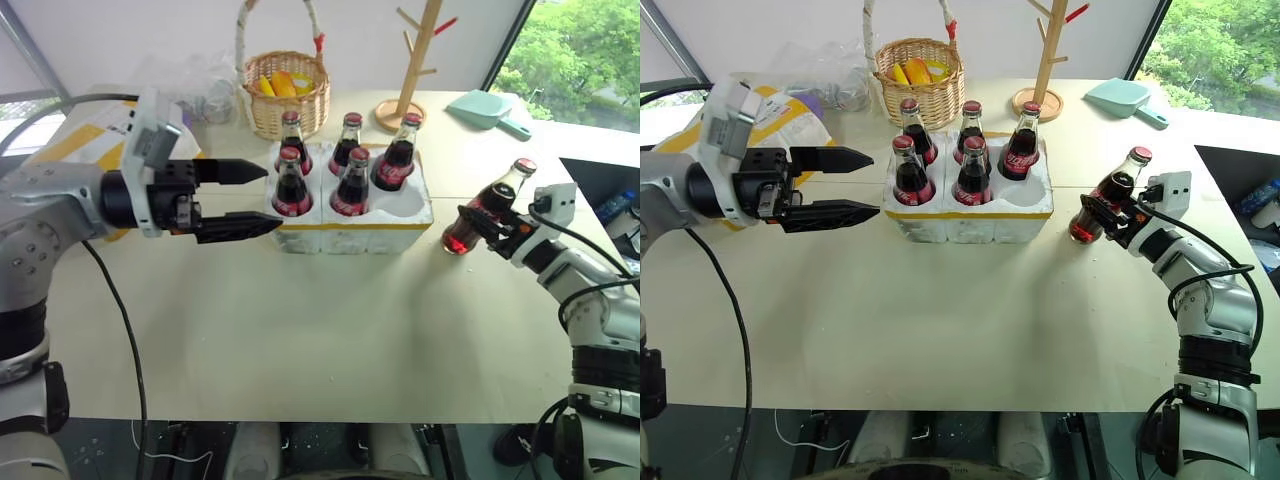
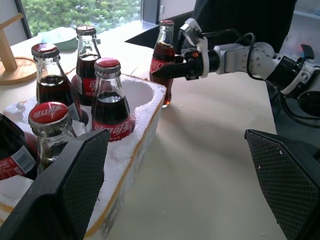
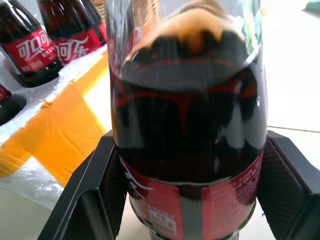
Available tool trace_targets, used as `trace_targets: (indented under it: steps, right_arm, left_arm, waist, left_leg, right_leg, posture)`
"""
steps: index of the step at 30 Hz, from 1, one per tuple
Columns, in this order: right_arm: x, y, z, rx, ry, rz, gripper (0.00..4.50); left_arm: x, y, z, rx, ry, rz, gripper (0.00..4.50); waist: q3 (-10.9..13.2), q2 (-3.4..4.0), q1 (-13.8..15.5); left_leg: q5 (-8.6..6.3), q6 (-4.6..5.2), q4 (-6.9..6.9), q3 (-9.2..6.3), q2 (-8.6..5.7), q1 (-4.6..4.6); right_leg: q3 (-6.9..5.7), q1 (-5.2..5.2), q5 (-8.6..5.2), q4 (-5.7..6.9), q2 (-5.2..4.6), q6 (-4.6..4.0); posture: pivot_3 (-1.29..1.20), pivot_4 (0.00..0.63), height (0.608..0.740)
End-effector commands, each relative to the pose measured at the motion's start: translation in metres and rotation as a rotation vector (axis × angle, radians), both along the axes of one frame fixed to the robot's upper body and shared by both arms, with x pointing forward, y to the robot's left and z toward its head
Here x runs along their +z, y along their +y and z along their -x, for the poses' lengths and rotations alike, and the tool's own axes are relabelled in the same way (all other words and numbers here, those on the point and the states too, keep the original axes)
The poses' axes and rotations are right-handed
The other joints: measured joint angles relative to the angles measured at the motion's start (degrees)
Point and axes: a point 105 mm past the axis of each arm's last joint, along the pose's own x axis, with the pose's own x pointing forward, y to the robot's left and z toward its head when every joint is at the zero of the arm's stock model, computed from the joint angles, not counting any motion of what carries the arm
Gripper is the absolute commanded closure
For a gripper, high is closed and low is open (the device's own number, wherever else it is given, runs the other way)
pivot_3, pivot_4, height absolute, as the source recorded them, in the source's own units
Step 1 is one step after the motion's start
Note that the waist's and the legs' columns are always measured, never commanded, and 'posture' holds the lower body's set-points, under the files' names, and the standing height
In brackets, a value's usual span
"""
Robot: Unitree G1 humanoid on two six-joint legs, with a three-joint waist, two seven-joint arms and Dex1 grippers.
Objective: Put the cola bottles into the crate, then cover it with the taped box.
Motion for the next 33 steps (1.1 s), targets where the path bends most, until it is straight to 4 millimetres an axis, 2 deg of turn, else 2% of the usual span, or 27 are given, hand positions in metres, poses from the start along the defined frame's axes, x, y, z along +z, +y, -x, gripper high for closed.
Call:
trace_targets:
  steps: [1, 3, 6, 8, 13, 20, 25, 30, 33]
  right_arm:
    - [0.1, 0.012, 0.013, 0.08, -0.308, 0.008, 1.68]
    - [0.122, 0.028, 0.019, 0.151, -0.361, -0.011, 1.68]
    - [0.143, 0.056, 0.029, 0.268, -0.411, -0.068, 1.68]
    - [0.145, 0.078, 0.034, 0.354, -0.412, -0.082, 1.68]
    - [0.125, 0.104, 0.032, 0.421, -0.362, -0.009, 1.68]
    - [0.087, 0.105, 0.022, 0.406, -0.269, 0.103, 1.68]
    - [0.077, 0.108, 0.018, 0.413, -0.251, 0.1, 1.68]
    - [0.069, 0.113, 0.004, 0.404, -0.224, 0.106, 1.68]
    - [0.055, 0.115, -0.006, 0.393, -0.17, 0.169, 1.68]
  left_arm:
    - [0.009, -0.001, 0.006, -0.008, -0.048, -0.007, 0.0]
    - [0.009, 0.0, 0.006, -0.007, -0.047, -0.005, 0.0]
    - [0.008, 0.0, 0.006, -0.003, -0.046, -0.003, 0.0]
    - [0.008, -0.001, 0.006, 0.0, -0.046, -0.001, 0.0]
    - [0.008, 0.0, 0.006, 0.008, -0.05, 0.002, 0.0]
    - [0.01, 0.003, 0.008, 0.025, -0.057, 0.011, 0.0]
    - [0.008, 0.003, 0.008, 0.03, -0.056, 0.015, 0.0]
    - [0.008, 0.004, 0.008, 0.033, -0.059, 0.017, 0.0]
    - [0.008, 0.003, 0.007, 0.033, -0.061, 0.015, 0.0]
  waist:
    - [0.2, 0.29, -0.4]
    - [0.3, 0.4, -0.5]
    - [0.3, 0.4, -0.6]
    - [0.2, 0.39, -0.5]
    - [0.2, 0.36, -0.2]
    - [0.3, 0.34, -0.3]
    - [0.2, 0.32, -0.4]
    - [0.2, 0.31, -0.4]
    - [0.2, 0.32, -0.4]
  left_leg:
    - [0.0, 0.0, 0.0, 0.0, 0.0, -0.01]
    - [0.0, 0.0, -0.01, 0.0, 0.0, -0.02]
    - [0.09, -0.15, -0.24, -0.01, 0.05, 0.01]
    - [0.18, -0.29, -0.39, 0.03, 0.05, 0.03]
    - [0.19, -0.31, -0.46, 0.12, 0.02, 0.01]
    - [0.19, -0.3, -0.47, 0.15, -0.01, -0.01]
    - [0.19, -0.3, -0.48, 0.16, 0.01, 0.01]
    - [0.19, -0.3, -0.48, 0.17, 0.01, 0.01]
    - [0.19, -0.31, -0.49, 0.18, 0.01, 0.01]
  right_leg:
    - [0.02, -0.03, 0.0, 0.01, -0.01, 0.0]
    - [0.04, -0.09, 0.01, 0.04, -0.02, 0.01]
    - [0.03, -0.18, 0.0, 0.05, 0.08, 0.0]
    - [0.02, -0.19, 0.0, 0.01, 0.13, 0.0]
    - [0.02, -0.21, 0.0, -0.04, 0.09, -0.01]
    - [0.02, -0.24, 0.0, -0.04, 0.03, -0.01]
    - [0.02, -0.24, 0.0, -0.05, 0.05, -0.01]
    - [0.02, -0.24, 0.0, -0.05, 0.05, -0.01]
    - [0.02, -0.26, 0.0, -0.05, 0.05, -0.01]
  posture:
    - [0.0, 0.15, 0.74]
    - [0.0, 0.15, 0.74]
    - [0.0, 0.15, 0.74]
    - [0.0, 0.15, 0.74]
    - [0.0, 0.15, 0.74]
    - [0.0, 0.15, 0.74]
    - [0.0, 0.15, 0.74]
    - [0.0, 0.15, 0.74]
    - [0.0, 0.15, 0.74]
